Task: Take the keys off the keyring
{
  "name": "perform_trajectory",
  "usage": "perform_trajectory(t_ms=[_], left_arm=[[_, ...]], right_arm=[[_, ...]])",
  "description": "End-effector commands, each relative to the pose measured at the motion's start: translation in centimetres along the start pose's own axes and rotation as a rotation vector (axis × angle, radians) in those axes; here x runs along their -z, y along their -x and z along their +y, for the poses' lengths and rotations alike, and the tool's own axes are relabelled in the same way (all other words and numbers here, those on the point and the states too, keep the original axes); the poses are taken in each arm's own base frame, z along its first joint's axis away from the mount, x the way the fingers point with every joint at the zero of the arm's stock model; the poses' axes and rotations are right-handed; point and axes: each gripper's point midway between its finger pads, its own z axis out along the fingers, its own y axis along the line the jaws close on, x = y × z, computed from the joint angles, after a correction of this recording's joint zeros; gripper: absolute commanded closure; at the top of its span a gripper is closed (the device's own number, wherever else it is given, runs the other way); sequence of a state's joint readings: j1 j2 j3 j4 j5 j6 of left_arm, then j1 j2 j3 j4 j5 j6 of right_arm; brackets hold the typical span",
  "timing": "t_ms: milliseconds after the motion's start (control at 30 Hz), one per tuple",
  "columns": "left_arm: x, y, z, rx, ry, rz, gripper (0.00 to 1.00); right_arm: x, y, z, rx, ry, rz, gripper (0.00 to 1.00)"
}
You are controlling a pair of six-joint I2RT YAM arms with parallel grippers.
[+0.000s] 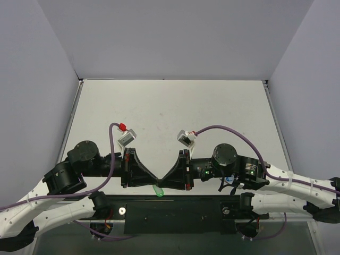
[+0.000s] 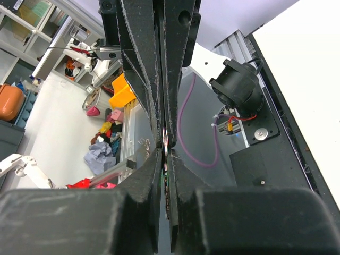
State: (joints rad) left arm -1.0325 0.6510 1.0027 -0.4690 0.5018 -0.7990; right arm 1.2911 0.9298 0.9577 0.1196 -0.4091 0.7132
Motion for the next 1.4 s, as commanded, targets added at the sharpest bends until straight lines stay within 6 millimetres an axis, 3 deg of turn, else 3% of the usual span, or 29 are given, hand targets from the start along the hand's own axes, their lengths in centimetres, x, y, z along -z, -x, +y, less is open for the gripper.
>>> perform_trajectory(t_ms=[0, 133, 267, 300, 533, 667, 1067, 1367], left_arm=[[0.1, 1.2, -1.4, -0.037, -0.051, -0.045, 1.0], [0.0, 0.8, -1.1, -0.037, -0.039, -0.017, 1.0], [0.2, 0.9, -1.2, -0.051, -0.024, -0.005, 0.76], [0.3, 1.0, -1.4, -0.056, -0.024, -0.007, 0.65], [0.7, 1.6, -1.9, -0.08, -0.003, 0.0, 0.43], [0.9, 2.0, -1.6, -0.102, 0.037, 0.002, 0.43], [0.6, 1.3, -0.9, -0.136, 0.079, 0.094, 0.72], [0.7, 0.9, -1.2, -0.129, 0.051, 0.1, 0.81]], right_arm=[[0.1, 2.2, 2.1, 0.032, 0.058, -0.064, 1.0], [0.0, 2.0, 1.9, 0.027, 0.057, -0.055, 1.0], [0.0, 1.8, 1.9, 0.027, 0.06, -0.049, 1.0], [0.0, 1.6, 1.9, 0.027, 0.061, -0.044, 1.0], [0.4, 1.8, 2.4, 0.036, 0.086, -0.059, 1.0], [0.5, 1.6, 2.6, 0.035, 0.095, -0.055, 1.0], [0.6, 1.3, 2.8, 0.04, 0.093, -0.041, 1.0], [1.2, 1.3, 2.5, 0.059, 0.073, -0.052, 1.0]])
